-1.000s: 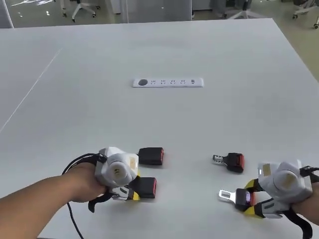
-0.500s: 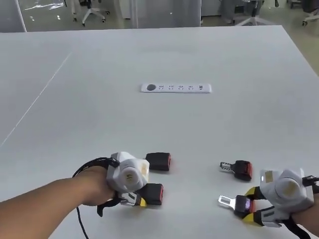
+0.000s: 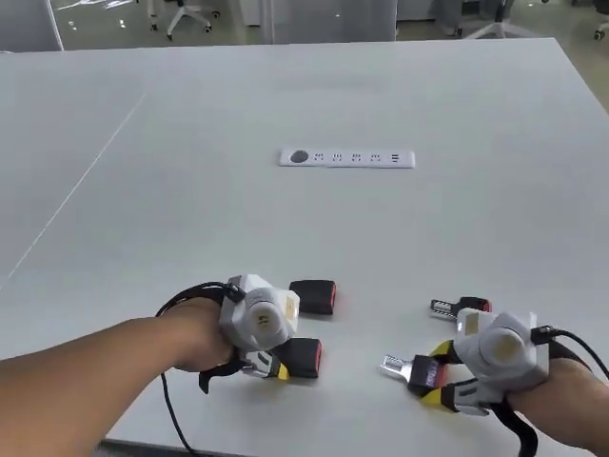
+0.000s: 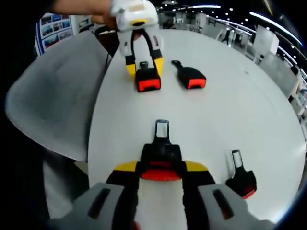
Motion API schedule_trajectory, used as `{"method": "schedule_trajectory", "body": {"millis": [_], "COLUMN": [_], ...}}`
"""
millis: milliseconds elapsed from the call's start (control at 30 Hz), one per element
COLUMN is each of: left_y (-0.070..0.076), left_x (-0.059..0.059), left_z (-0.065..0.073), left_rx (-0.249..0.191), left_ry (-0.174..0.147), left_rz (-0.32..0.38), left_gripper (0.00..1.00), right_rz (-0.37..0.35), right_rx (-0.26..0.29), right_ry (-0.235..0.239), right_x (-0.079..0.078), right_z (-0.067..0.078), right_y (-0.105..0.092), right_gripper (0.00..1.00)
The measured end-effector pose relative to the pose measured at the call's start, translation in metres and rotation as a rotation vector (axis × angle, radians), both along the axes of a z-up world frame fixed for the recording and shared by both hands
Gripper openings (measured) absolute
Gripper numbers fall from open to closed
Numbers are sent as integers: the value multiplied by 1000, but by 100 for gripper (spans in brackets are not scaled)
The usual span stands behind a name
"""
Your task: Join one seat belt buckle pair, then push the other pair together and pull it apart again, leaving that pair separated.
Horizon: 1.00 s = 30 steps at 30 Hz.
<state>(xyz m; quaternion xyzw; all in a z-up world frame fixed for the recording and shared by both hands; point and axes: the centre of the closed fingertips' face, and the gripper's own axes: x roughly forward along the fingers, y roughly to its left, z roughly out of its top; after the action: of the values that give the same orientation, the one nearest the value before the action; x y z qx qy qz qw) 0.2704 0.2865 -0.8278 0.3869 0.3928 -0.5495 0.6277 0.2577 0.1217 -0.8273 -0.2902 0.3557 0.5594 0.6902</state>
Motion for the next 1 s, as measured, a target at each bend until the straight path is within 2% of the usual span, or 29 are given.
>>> {"method": "schedule_trajectory", "body": {"millis": [300, 500, 767, 1000], "left_y": [-1, 0, 0, -1], "left_x": [-1, -2, -3, -2], "left_z": [0, 0, -1, -1], "left_rx": [20, 26, 31, 43], "left_ry": [13, 17, 24, 30], "left_rz": [-11, -21, -22, -33], "left_gripper": [33, 33, 33, 33], "right_rz": [58, 91, 104, 119], "right_rx": [42, 36, 37, 22], "right_ry": [-8, -14, -13, -30], "right_x": [-3, -3, -2, 0], "right_z": [2, 1, 1, 2], "right_y": [46, 65, 78, 77], "right_gripper": [34, 34, 34, 34]}}
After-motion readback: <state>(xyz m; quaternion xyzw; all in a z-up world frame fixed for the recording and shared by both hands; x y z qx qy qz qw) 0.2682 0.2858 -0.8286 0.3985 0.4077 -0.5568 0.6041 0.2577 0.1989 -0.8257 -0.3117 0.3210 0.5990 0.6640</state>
